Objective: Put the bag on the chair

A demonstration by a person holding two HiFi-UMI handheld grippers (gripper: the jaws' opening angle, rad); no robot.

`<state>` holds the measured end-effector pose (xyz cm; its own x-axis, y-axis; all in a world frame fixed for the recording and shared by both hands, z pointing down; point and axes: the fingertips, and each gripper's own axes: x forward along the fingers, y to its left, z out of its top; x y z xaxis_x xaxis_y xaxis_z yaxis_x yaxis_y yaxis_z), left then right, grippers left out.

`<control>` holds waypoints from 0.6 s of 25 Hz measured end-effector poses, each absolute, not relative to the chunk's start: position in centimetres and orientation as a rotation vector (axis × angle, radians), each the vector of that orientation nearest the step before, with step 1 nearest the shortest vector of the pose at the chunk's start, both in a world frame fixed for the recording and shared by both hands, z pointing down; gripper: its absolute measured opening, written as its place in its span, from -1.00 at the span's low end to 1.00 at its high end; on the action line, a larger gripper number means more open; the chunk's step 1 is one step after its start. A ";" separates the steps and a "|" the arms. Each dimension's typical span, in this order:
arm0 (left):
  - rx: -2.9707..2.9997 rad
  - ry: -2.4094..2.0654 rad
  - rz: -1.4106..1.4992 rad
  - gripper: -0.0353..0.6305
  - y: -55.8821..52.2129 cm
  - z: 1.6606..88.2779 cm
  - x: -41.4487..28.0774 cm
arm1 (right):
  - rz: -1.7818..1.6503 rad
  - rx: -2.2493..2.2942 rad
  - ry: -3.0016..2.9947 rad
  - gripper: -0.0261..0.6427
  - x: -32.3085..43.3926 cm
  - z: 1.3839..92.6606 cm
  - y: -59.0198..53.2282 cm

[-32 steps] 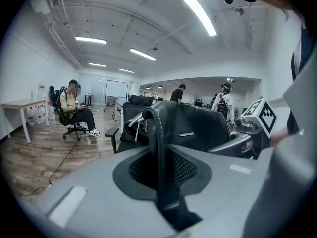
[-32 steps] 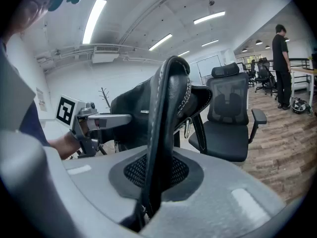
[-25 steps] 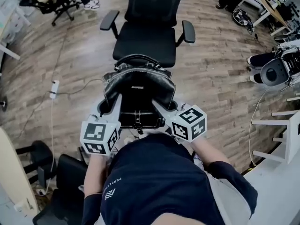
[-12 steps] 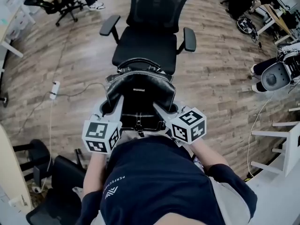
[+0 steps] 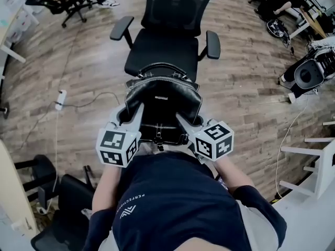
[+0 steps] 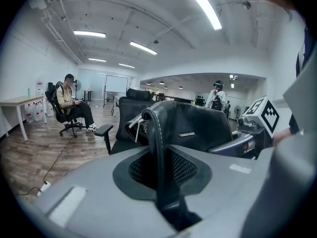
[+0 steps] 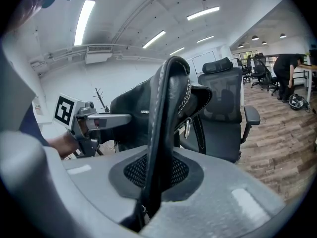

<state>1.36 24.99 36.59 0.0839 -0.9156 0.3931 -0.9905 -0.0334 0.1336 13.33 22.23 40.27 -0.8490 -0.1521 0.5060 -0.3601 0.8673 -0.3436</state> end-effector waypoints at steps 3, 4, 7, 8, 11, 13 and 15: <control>2.006 -1.861 0.288 -0.65 24.0 37.1 0.2 | 0.607 0.389 -2.550 -0.84 12.2 40.8 21.4; 2.009 -1.852 0.286 -0.65 23.5 37.3 -0.4 | 0.600 0.397 -2.546 -0.84 11.6 40.9 21.0; 2.020 -1.822 0.273 -0.65 21.5 37.9 -2.1 | 0.573 0.436 -2.535 -0.84 10.1 41.3 19.3; 2.023 -1.810 0.270 -0.65 20.8 38.1 -2.6 | 0.575 0.450 -2.530 -0.84 9.6 41.5 18.7; 2.043 -1.783 0.272 -0.65 18.7 38.5 -3.9 | 0.593 0.486 -2.519 -0.84 8.4 41.9 16.9; 2.055 -1.763 0.274 -0.65 17.2 38.7 -5.0 | 0.607 0.502 -2.511 -0.84 7.3 42.0 15.5; 2.062 -1.735 0.276 -0.65 15.7 38.9 -6.3 | 0.621 0.517 -2.500 -0.84 6.0 42.2 14.2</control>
